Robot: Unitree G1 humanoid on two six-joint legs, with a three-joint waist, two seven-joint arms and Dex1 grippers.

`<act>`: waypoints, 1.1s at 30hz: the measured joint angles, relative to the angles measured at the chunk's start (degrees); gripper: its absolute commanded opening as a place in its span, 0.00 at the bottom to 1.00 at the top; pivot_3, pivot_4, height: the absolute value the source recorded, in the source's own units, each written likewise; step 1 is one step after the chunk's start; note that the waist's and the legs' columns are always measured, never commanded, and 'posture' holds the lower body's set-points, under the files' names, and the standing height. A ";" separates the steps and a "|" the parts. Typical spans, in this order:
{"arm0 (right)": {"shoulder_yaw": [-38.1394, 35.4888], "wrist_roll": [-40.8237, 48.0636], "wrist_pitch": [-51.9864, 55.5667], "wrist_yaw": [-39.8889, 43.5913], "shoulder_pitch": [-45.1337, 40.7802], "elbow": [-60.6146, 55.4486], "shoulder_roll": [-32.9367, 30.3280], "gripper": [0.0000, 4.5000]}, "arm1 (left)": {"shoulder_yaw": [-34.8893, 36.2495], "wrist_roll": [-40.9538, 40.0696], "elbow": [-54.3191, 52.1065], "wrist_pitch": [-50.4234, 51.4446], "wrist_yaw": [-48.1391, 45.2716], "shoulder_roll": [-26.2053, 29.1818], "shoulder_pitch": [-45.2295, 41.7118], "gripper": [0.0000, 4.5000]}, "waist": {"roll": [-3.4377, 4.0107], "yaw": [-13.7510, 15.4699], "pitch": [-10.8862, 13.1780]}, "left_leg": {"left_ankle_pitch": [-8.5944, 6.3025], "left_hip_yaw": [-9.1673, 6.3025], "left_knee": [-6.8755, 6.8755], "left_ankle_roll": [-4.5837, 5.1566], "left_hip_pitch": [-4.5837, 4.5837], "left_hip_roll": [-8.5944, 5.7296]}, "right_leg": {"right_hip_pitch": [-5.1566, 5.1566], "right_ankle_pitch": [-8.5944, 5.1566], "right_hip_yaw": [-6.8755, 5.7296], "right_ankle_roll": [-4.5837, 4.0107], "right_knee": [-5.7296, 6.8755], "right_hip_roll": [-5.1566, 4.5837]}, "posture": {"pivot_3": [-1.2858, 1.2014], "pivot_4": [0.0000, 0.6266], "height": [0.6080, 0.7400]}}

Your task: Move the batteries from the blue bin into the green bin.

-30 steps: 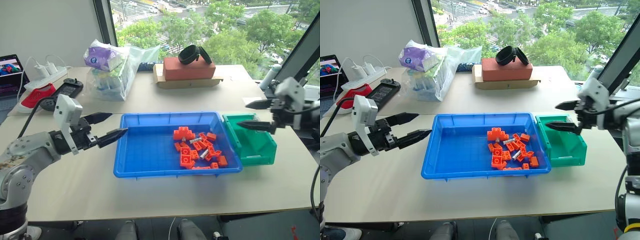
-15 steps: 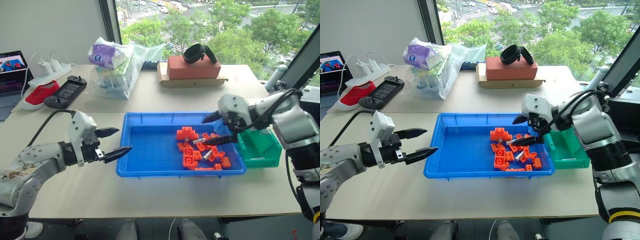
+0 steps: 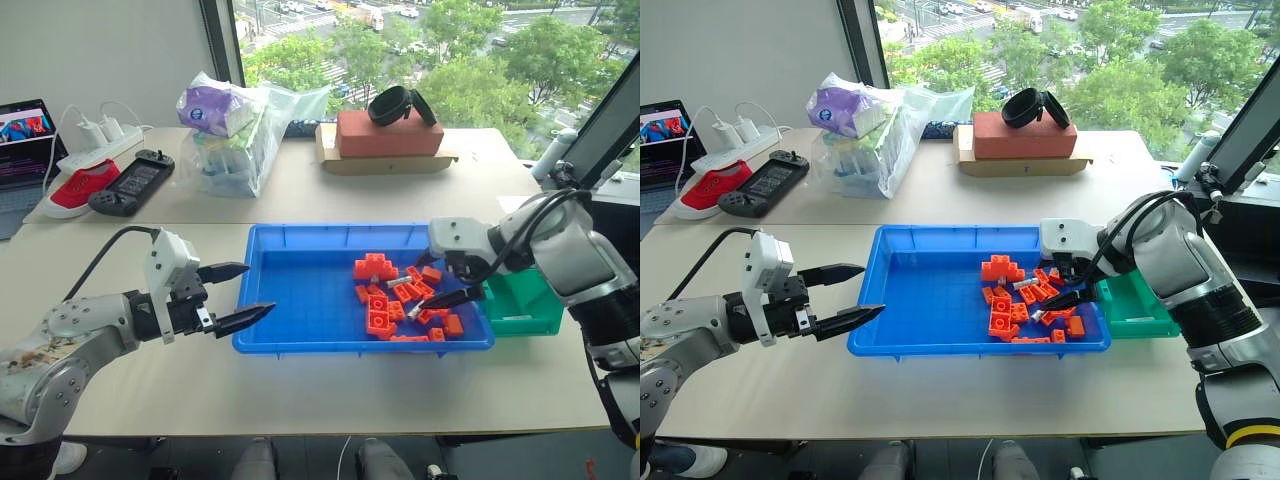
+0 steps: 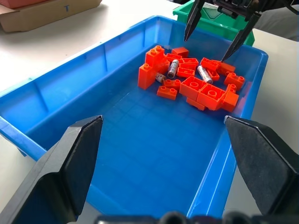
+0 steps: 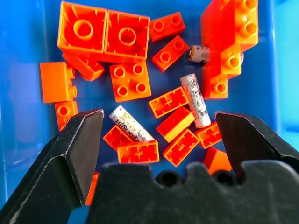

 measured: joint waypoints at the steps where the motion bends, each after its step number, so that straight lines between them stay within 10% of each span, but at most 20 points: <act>1: 0.02 -0.33 -0.17 -0.01 0.26 0.13 -0.08 0.99 | 0.00 0.01 -0.07 -0.02 0.00 0.00 0.00 1.00 | 0.00 0.00 0.00 | 0.00 0.00 0.00 0.00 0.00 0.00 | 0.00 0.00 0.00 0.00 0.00 0.00 | 0.52 0.24 1.00; 8: 0.82 -3.77 -1.48 -0.11 1.45 1.17 -0.56 0.99 | -0.80 2.66 -0.36 -1.69 -0.49 0.16 0.63 1.00 | 0.00 -0.16 0.00 | 0.00 0.00 -0.01 0.00 0.01 0.00 | -0.01 0.00 0.00 0.00 0.02 0.00 | 0.52 0.24 1.00; 14: 1.41 -5.34 -2.62 0.02 2.17 2.09 -0.38 0.62 | -1.10 3.39 -0.36 -1.74 -0.48 0.15 0.62 1.00 | 0.00 -0.04 0.00 | 0.00 0.00 0.00 0.00 0.01 0.00 | 0.00 0.00 0.00 0.00 0.01 0.00 | 0.52 0.24 1.00; 29: 1.53 -5.96 -3.21 0.02 3.65 3.22 -0.08 0.62 | -1.95 5.09 -0.42 -1.86 -0.30 0.14 0.08 1.00 | 0.00 -0.05 0.00 | 0.00 0.00 0.02 0.00 0.01 0.00 | 0.02 0.00 0.00 0.00 0.01 0.00 | 0.52 0.24 1.00; 33: 1.53 -5.93 -3.20 0.15 3.69 3.22 -0.07 0.40 | -2.46 5.57 -0.42 -1.86 0.11 0.13 -0.29 1.00 | 0.00 -0.05 0.00 | 0.00 0.00 0.02 0.00 0.01 0.00 | 0.02 0.00 0.00 0.00 0.02 0.00 | 0.52 0.24 1.00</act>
